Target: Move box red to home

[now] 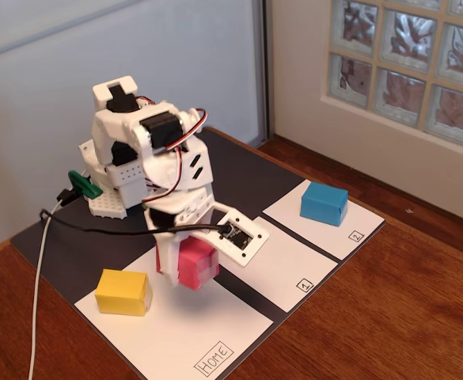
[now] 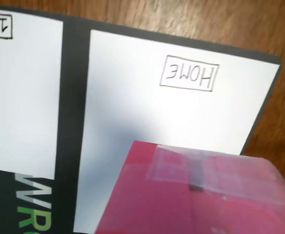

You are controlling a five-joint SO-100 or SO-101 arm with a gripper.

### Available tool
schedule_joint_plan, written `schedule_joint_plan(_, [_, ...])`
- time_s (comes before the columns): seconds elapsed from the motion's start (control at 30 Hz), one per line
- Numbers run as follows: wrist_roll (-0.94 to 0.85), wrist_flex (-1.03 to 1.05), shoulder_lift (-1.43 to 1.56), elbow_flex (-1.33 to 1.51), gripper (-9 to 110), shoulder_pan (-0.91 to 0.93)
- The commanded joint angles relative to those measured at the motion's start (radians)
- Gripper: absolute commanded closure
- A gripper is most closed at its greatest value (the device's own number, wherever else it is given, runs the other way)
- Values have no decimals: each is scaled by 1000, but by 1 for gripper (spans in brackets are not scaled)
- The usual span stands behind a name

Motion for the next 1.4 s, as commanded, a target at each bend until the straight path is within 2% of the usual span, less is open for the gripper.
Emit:
schedule_joint_plan(0.0, [-17, -14, -21, -72, 102, 23])
schedule_joint_plan(0.87, [23, -54, -170, -66, 102, -77])
schedule_joint_plan(1.13, [-15, -229, 0, 268, 102, -54])
schedule_joint_plan(1.37, [-5, -264, 26, 336, 102, -66])
